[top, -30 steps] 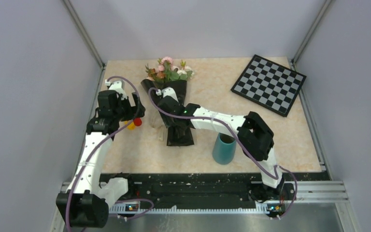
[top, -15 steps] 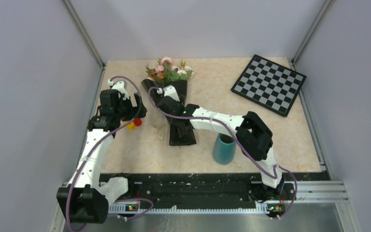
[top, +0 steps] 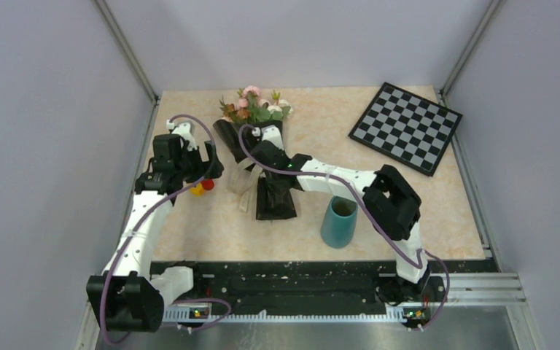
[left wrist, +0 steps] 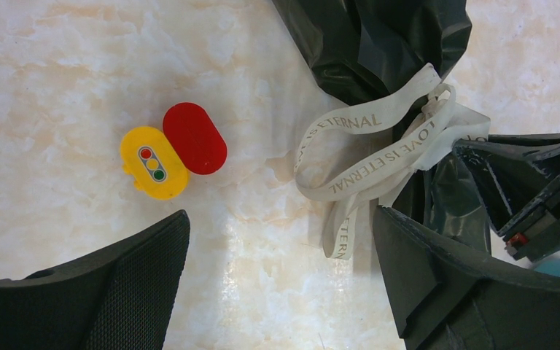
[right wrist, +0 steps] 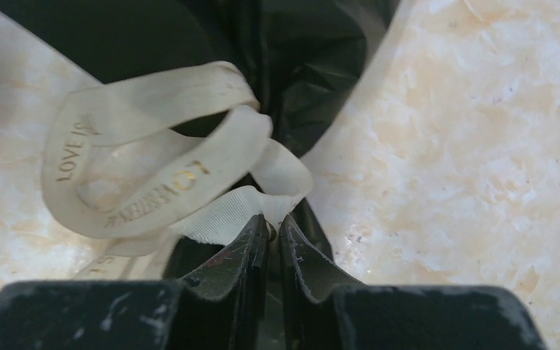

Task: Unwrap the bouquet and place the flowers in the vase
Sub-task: Untie the ribbon from the wrapping paper.

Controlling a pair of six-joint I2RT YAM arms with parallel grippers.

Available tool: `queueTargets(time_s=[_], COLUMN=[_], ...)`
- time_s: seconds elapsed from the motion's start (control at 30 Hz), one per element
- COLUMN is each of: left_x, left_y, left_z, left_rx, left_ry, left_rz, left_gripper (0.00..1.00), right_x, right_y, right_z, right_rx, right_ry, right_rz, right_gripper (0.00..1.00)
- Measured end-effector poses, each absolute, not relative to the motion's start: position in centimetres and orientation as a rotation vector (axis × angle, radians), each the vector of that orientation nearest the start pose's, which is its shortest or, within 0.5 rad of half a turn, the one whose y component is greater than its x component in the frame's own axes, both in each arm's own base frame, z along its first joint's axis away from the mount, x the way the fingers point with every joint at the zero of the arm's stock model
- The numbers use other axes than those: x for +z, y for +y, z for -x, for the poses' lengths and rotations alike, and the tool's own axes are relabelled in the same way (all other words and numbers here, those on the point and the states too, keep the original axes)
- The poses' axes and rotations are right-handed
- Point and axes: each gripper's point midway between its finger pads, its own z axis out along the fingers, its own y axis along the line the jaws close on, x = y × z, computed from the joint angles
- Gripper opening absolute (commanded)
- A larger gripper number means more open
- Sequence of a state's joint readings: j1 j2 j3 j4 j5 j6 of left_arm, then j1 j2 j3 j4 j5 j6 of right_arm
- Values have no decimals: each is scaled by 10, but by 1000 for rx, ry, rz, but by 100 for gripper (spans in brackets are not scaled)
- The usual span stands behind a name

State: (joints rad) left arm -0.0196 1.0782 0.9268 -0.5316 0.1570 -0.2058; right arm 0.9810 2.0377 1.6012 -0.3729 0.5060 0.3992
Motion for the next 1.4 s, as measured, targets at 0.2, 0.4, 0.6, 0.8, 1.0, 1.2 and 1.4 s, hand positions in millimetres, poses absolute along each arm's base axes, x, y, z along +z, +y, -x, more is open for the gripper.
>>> queueTargets(time_s=[0.2,0.4,0.6,0.8,1.0,1.2,1.4], left_x=[182,185,185,169,133,118,117], left_y=[-54,-63,-83,-113,-133,-153,-168], left_z=[-309,-307,-303,-287,-266,-253,-250], left_rx=[-368,-427,-566,-763,-898,-956,-988], left_ry=[2260,2252,2231,2225,2292,2331,2333], left_rz=[59,16,10,62,176,210,218], left_gripper=[99,99,99,97,91,83,80], right_x=[84,82,113,132,133,131,126], right_y=[347,308,310,318,316,325,334], right_z=[-360,-365,-360,-359,-361,-346,-327], right_rx=[218,289,371,470,571,682,782], right_ry=[2320,2355,2298,2254,2264,2284,2313], right_rz=[252,117,156,290,387,490,547], right_gripper=[28,45,61,62,64,64,65])
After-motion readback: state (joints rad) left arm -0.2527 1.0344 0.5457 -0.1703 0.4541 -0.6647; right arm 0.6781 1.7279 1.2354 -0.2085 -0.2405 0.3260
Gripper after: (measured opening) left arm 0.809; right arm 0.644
